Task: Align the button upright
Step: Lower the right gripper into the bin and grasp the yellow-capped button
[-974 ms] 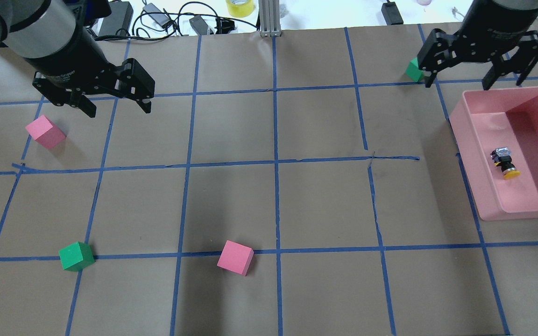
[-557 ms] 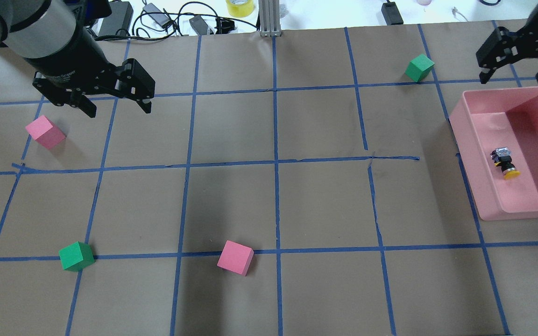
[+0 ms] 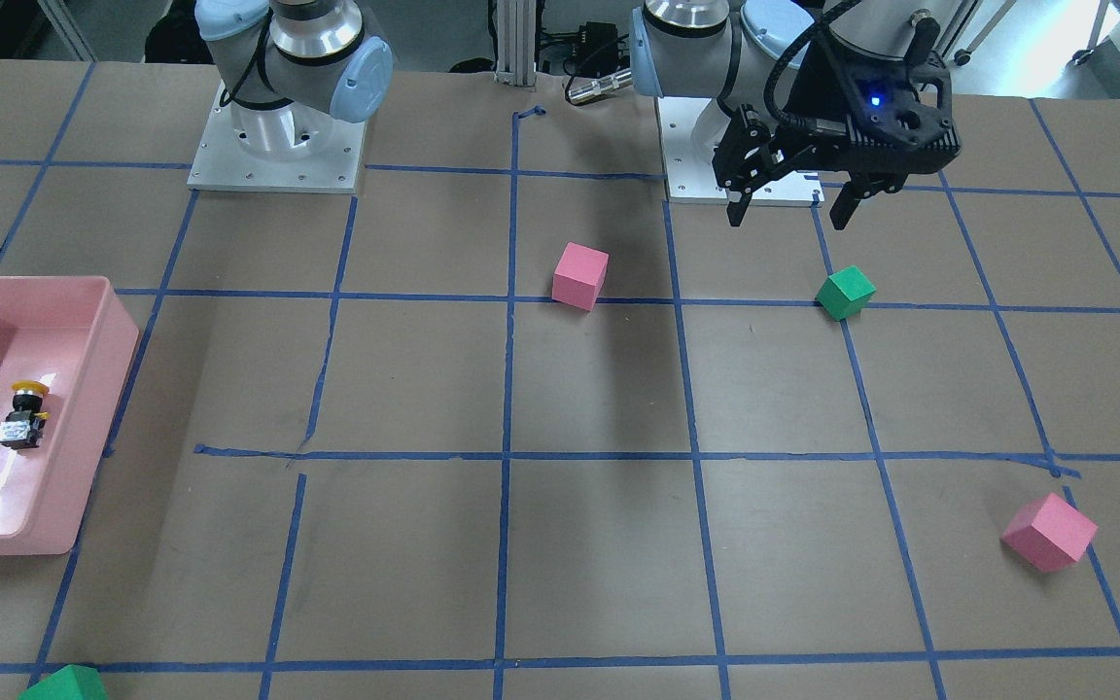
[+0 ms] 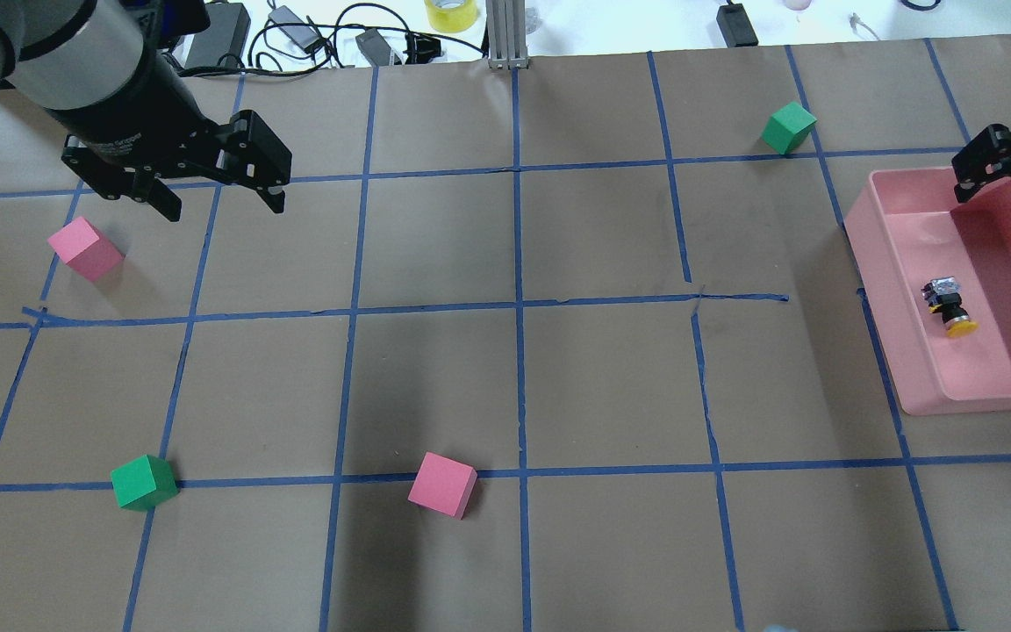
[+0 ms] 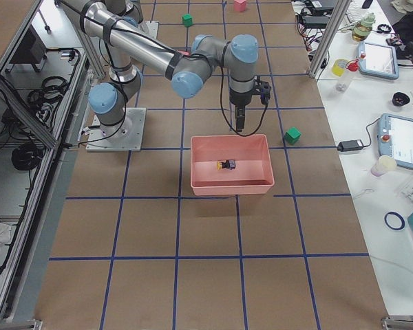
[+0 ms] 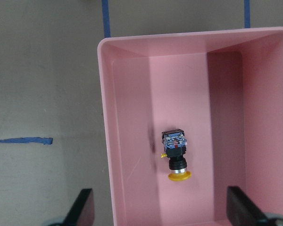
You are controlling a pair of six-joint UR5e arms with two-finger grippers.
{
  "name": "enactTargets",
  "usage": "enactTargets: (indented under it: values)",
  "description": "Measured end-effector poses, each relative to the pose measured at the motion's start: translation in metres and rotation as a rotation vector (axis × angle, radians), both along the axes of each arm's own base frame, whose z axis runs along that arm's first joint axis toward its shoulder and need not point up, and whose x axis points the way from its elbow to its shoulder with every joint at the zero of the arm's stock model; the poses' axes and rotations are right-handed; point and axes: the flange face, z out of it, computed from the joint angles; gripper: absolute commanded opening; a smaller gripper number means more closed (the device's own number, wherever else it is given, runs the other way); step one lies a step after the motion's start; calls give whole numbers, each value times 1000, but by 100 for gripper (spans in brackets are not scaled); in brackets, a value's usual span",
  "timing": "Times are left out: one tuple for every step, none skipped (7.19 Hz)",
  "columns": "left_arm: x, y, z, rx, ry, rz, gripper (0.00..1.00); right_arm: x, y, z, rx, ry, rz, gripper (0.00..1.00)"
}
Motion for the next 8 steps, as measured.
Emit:
enactTargets:
  values:
    - [0,0,0,1,0,0,100,-10,-2,-20,8,-5,1,100]
    - [0,0,-1,1,0,0,100,-17,-1,-40,17,-15,-4,100]
    - [0,0,-1,1,0,0,100,-24,4,-59,27,-23,-20,100]
    - [0,0,-1,1,1,0,100,-31,10,-77,45,-33,-39,100]
    - [0,0,-1,1,0,0,100,-36,13,-91,65,-40,-50,100]
    - [0,0,-1,1,0,0,100,-42,13,-102,75,-43,-60,100]
    - [0,0,-1,1,0,0,100,-48,11,-113,78,-42,-68,100]
    - [0,0,-1,1,1,0,100,-53,9,-123,80,-42,-72,100]
